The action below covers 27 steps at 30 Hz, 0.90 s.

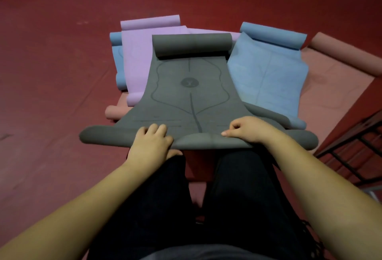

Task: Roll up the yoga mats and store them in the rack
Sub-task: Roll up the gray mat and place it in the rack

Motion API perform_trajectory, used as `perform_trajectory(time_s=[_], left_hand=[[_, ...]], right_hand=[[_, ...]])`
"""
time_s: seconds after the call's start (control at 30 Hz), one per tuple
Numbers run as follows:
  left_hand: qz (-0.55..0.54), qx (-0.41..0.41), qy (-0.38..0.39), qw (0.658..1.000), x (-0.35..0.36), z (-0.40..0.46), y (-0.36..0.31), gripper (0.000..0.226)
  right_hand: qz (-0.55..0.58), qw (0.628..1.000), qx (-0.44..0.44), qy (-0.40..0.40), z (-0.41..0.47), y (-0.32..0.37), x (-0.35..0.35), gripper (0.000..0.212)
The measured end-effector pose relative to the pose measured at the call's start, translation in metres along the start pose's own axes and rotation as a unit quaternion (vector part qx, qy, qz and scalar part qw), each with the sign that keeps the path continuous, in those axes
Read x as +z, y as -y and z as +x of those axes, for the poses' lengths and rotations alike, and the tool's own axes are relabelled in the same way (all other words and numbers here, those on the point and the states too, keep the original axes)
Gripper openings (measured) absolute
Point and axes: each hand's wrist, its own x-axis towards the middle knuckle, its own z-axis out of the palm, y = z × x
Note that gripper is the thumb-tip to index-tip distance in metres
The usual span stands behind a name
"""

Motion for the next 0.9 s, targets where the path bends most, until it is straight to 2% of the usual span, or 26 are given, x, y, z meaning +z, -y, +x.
perform_trajectory(time_s=[0.07, 0.17, 0.3, 0.43, 0.6, 0.67, 0.77, 0.9], left_hand=[[-0.027, 0.015, 0.011, 0.999, 0.001, 0.005, 0.006, 0.059], [-0.055, 0.014, 0.01, 0.998, 0.003, 0.008, 0.011, 0.059], [-0.112, -0.01, 0.031, 0.993, 0.004, 0.011, 0.014, 0.059], [-0.137, -0.027, 0.035, 0.99, 0.004, 0.016, 0.017, 0.06], [-0.049, -0.074, 0.037, 0.995, 0.002, 0.015, 0.011, 0.066], [-0.032, -0.097, 0.036, 0.994, -0.001, 0.011, 0.009, 0.066], [-0.032, -0.12, 0.022, 0.992, -0.006, 0.006, 0.007, 0.054], [-0.054, -0.148, 0.056, 0.986, -0.007, 0.008, 0.007, 0.05]], right_hand=[[-0.037, 0.989, -0.055, -0.129, -0.004, -0.003, 0.011, 0.043], [-0.073, 0.933, -0.134, -0.325, -0.023, -0.01, 0.028, 0.056], [-0.141, 0.898, -0.139, -0.393, -0.051, -0.017, 0.048, 0.046], [-0.135, 0.907, -0.116, -0.381, -0.062, -0.022, 0.053, 0.053], [-0.139, 0.913, -0.073, -0.377, -0.057, -0.016, 0.056, 0.048], [-0.155, 0.926, -0.03, -0.343, -0.055, -0.01, 0.054, 0.055], [-0.167, 0.94, 0.005, -0.298, -0.051, -0.001, 0.045, 0.061], [-0.163, 0.957, 0.017, -0.24, -0.043, 0.0, 0.034, 0.048]])
